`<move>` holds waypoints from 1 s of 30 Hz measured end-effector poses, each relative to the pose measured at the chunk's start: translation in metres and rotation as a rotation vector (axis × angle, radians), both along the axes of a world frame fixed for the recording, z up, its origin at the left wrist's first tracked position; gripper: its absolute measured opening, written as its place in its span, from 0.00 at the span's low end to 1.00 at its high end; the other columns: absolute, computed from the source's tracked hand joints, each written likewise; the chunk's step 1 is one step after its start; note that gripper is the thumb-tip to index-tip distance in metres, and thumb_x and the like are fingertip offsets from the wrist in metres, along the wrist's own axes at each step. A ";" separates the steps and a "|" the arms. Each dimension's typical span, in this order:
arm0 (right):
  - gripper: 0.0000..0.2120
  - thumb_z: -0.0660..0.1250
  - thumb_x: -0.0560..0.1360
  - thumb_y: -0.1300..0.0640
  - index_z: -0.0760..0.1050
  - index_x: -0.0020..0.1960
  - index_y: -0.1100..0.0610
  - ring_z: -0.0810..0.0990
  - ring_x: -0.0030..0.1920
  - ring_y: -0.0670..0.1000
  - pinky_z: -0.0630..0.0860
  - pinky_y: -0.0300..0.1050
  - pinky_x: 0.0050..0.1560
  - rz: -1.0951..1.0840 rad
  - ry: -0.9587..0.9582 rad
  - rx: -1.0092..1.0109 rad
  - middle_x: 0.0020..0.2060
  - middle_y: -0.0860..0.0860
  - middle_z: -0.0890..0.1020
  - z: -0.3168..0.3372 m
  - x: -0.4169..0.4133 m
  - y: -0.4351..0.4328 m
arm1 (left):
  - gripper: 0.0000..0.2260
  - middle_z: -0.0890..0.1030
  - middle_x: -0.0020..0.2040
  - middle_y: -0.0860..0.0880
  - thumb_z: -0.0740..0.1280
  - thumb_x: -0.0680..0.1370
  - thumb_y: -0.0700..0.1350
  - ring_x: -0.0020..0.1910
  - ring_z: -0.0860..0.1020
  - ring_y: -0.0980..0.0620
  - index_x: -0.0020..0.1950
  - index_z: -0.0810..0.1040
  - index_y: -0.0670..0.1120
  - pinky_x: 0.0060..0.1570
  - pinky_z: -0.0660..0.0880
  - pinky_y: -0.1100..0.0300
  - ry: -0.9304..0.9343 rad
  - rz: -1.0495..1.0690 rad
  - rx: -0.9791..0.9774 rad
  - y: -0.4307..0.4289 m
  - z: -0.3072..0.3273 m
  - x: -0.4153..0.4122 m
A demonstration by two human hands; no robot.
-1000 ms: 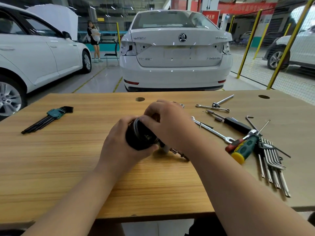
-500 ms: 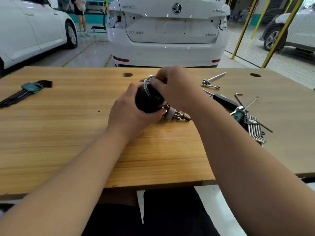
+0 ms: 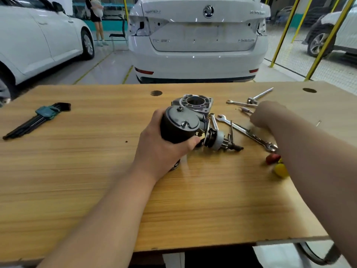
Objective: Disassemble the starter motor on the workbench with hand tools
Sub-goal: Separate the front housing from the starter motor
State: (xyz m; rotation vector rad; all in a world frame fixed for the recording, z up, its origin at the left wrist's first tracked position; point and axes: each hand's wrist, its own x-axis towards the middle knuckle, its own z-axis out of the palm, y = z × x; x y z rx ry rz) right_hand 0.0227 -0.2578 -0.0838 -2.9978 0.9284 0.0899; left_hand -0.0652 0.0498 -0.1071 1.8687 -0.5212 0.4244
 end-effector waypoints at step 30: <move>0.08 0.63 0.78 0.50 0.72 0.48 0.55 0.74 0.37 0.52 0.70 0.46 0.34 0.259 -0.003 -0.194 0.36 0.51 0.72 0.001 -0.014 0.008 | 0.34 0.73 0.55 0.59 0.75 0.60 0.60 0.56 0.73 0.56 0.63 0.67 0.58 0.55 0.68 0.62 -0.247 0.159 0.225 0.004 -0.003 -0.005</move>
